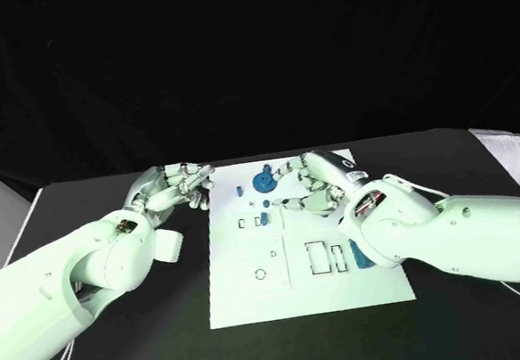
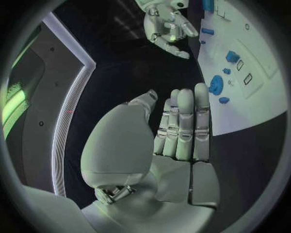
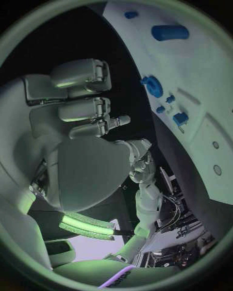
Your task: Assemble the parts on the task board
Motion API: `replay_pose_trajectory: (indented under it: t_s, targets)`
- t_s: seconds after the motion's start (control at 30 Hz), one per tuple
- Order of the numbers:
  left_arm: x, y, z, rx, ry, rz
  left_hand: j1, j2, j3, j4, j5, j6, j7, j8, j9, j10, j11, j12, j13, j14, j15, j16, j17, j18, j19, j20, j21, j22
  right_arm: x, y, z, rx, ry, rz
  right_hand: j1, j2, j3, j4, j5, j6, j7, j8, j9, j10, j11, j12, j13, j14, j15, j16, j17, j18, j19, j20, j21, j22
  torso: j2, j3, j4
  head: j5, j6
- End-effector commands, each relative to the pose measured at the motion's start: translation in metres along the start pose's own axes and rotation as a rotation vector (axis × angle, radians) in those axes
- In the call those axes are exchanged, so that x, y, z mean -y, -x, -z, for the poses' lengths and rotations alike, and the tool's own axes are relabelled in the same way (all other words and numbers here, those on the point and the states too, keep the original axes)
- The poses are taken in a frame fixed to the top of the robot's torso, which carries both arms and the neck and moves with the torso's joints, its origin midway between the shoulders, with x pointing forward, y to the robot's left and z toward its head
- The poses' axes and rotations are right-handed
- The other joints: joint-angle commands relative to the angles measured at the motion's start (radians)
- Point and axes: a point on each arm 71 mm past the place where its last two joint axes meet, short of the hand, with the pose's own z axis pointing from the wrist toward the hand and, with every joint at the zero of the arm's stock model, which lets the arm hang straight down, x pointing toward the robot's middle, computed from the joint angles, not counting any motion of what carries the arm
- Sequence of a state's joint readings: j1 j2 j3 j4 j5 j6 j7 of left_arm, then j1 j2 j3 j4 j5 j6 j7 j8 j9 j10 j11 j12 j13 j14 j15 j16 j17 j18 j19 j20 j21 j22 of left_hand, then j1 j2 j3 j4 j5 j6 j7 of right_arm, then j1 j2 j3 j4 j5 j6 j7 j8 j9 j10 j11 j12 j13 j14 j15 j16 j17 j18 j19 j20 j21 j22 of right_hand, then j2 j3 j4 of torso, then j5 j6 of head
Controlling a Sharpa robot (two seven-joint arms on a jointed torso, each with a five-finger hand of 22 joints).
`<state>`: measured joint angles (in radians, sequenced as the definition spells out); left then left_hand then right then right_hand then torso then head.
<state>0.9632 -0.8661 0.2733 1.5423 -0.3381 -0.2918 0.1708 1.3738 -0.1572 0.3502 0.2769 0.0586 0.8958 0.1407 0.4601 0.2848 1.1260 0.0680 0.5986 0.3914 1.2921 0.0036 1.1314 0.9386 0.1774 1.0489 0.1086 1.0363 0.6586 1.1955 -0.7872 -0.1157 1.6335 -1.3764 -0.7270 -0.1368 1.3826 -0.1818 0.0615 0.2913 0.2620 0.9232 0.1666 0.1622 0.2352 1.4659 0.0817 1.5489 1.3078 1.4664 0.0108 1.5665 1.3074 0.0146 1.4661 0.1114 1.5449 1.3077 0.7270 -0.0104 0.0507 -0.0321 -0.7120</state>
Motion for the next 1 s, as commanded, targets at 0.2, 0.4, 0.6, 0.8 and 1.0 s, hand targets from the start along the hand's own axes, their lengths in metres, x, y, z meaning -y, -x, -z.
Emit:
replay_pose_trajectory:
  t_s: [0.2, 0.4, 0.6, 0.8, 1.0]
  targets:
    - [-0.003, -0.015, -0.022, -0.16, 0.188, -0.311, -0.101, 0.002, 0.036, 0.013, -0.002, -0.074, -0.013, 0.151, 0.088, -0.041, -0.019, 0.308, 0.21, 0.171, -0.016, 0.288, 0.366, -0.066, 0.17, -0.013, 0.282, 0.378, 0.025, 0.034, -0.003, 0.006, -0.063, -0.212, 0.013, 0.016, 0.027, -0.001, 0.042, 0.024, -0.006, 0.016, 0.005, 0.105, -0.003, 0.022, 0.263, 0.102, -0.006, 0.001, 0.252, -0.015, 0.105, -0.003, 0.026, 0.263, -0.029, 0.0109, -0.0127, 0.023, -0.012]
    - [0.004, -0.021, -0.039, -0.195, 0.278, -0.477, -0.114, 0.003, 0.067, 0.013, -0.004, -0.091, -0.017, 0.173, 0.101, 0.054, -0.024, 0.481, 0.412, 0.225, -0.022, 0.362, 0.486, -0.089, 0.247, -0.02, 0.355, 0.5, 0.047, 0.052, -0.006, 0.004, -0.161, -0.316, 0.007, 0.026, 0.034, -0.001, 0.048, 0.028, -0.008, 0.02, 0.006, 0.105, -0.005, 0.022, 0.263, 0.104, -0.008, 0.004, 0.261, -0.015, 0.105, -0.005, 0.026, 0.263, -0.04, 0.0156, -0.0157, 0.032, -0.017]
    - [0.009, -0.032, -0.054, -0.25, 0.381, -0.677, -0.149, 0.007, 0.067, 0.013, -0.005, -0.095, -0.016, 0.173, 0.1, 0.108, -0.023, 0.56, 0.514, 0.252, -0.021, 0.399, 0.553, -0.105, 0.303, -0.02, 0.398, 0.582, 0.064, 0.058, -0.008, -0.022, -0.25, -0.396, 0.007, 0.03, 0.043, -0.003, 0.069, 0.028, -0.009, 0.022, 0.007, 0.105, -0.006, 0.022, 0.263, 0.104, -0.009, 0.004, 0.262, -0.015, 0.105, -0.007, 0.026, 0.263, -0.048, 0.0204, -0.0176, 0.036, -0.024]
    - [0.004, -0.044, -0.064, -0.33, 0.473, -0.851, -0.153, 0.016, 0.074, 0.014, -0.005, -0.092, -0.018, 0.174, 0.099, 0.127, -0.024, 0.589, 0.554, 0.254, -0.022, 0.402, 0.557, -0.105, 0.304, -0.021, 0.4, 0.585, 0.072, 0.06, -0.009, -0.029, -0.289, -0.406, 0.007, 0.031, 0.046, -0.003, 0.075, 0.027, -0.009, 0.022, 0.007, 0.105, -0.006, 0.022, 0.263, 0.104, -0.009, 0.004, 0.261, -0.015, 0.105, -0.007, 0.026, 0.263, -0.05, 0.0224, -0.0195, 0.041, -0.026]
    - [0.001, -0.05, -0.074, -0.355, 0.521, -0.975, -0.241, 0.015, 0.024, 0.016, -0.006, -0.077, -0.024, 0.188, 0.105, 0.156, -0.028, 0.64, 0.62, 0.259, -0.025, 0.409, 0.572, -0.108, 0.314, -0.024, 0.41, 0.602, 0.076, 0.062, -0.008, -0.022, -0.307, -0.389, 0.004, 0.026, 0.052, -0.004, 0.093, 0.02, -0.007, 0.02, 0.006, 0.105, -0.005, 0.022, 0.263, 0.102, -0.008, 0.001, 0.252, -0.015, 0.105, -0.007, 0.026, 0.263, -0.047, 0.0215, -0.0194, 0.045, -0.021]
